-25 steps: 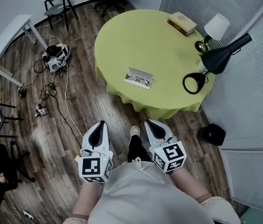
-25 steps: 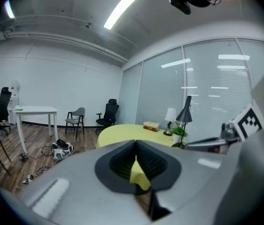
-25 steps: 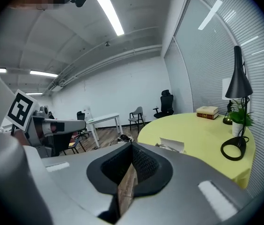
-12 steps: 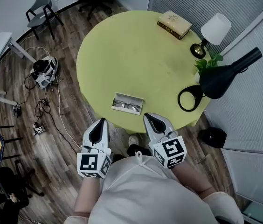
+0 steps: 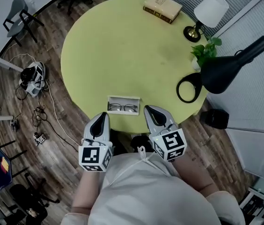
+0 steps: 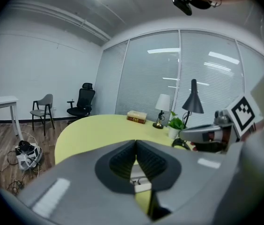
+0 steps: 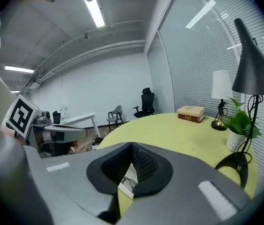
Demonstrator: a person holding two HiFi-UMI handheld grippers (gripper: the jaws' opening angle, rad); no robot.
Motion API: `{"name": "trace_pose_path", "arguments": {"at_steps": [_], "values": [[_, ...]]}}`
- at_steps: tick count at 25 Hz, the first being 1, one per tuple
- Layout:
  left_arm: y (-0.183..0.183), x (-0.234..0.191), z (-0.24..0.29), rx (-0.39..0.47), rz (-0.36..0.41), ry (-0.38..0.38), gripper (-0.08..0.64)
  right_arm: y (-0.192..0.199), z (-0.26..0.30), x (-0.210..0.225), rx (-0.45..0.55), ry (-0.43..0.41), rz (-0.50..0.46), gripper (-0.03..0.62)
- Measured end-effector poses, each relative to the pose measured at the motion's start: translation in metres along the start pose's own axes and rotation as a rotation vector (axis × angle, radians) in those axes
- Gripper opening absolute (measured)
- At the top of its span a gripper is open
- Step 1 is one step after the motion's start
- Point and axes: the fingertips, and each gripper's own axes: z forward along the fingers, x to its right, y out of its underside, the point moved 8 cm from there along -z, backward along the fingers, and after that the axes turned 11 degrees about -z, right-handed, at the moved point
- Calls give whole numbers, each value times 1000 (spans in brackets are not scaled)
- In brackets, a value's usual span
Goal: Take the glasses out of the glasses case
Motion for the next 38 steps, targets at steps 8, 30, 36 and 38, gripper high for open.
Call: {"name": "trace_pose_path", "arguments": {"at_steps": [8,30,36,38], "values": [[6,-35,53,-197,170,173,6,18,30,-18,-48,77,101,-2],[95,-15,156,-764,811,532,106,81,54,3,-168,113,164,-2],[112,-10,163,-815,936,562,96,88,48,17,-188,129,174,-1],[115,-11,165,-824,960,564,67,87,48,20,-191,132,172,-1]]}}
